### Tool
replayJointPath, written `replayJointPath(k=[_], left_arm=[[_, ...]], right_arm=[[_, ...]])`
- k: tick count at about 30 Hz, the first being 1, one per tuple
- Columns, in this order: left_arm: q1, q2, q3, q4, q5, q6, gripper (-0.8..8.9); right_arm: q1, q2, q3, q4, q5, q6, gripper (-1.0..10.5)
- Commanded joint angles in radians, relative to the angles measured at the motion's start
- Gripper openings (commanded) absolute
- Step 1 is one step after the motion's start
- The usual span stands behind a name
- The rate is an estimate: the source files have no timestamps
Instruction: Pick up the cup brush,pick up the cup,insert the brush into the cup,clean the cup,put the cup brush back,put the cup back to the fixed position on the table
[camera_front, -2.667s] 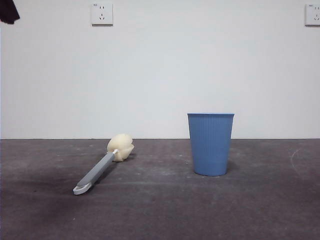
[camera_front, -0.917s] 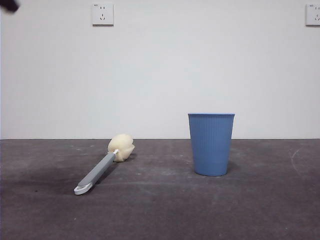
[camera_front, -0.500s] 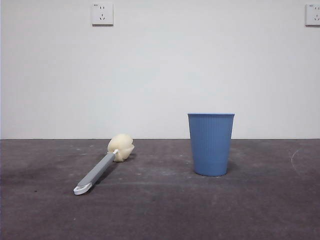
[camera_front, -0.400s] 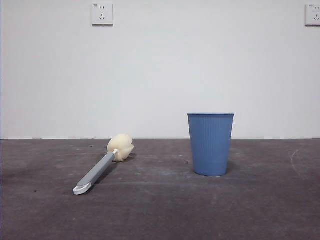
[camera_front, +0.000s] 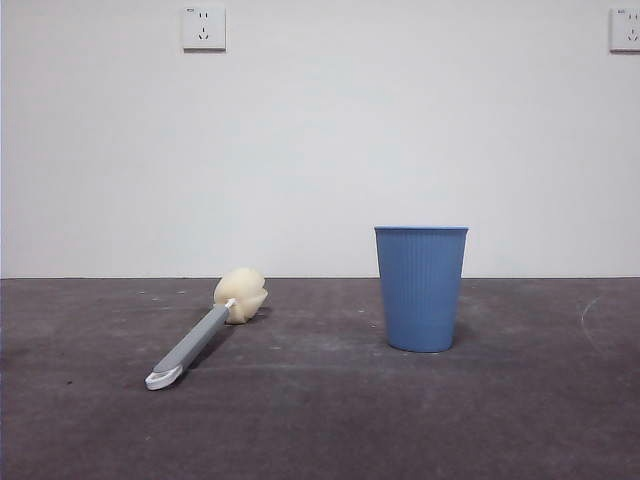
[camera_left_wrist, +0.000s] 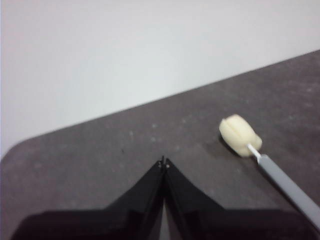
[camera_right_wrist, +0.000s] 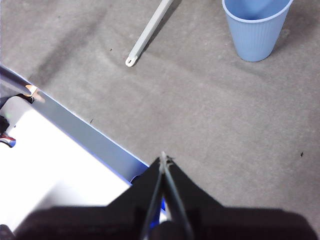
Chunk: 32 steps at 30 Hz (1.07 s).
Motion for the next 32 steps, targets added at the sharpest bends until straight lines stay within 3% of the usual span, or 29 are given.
replayJointPath(k=[1, 5, 12, 21, 32], left_arm=[[0.004, -0.047, -0.064, 0.016, -0.010, -0.047, -0.04], [0.004, -0.111, -0.132, 0.005, -0.036, -0.093, -0.04], [0.004, -0.201, -0.132, -0.216, -0.053, -0.109, -0.04], [0.003, -0.198, -0.132, -0.203, -0.048, -0.185, -0.04], [0.003, -0.198, -0.132, -0.203, -0.052, -0.186, -0.04]], right_arm=[[0.002, -0.001, 0.000, 0.006, 0.003, 0.002, 0.0], [0.002, -0.001, 0.000, 0.006, 0.003, 0.002, 0.0], [0.002, -0.001, 0.000, 0.005, 0.003, 0.002, 0.0], [0.001, -0.002, 0.000, 0.003, 0.003, 0.002, 0.0], [0.001, -0.002, 0.000, 0.003, 0.003, 0.002, 0.0]])
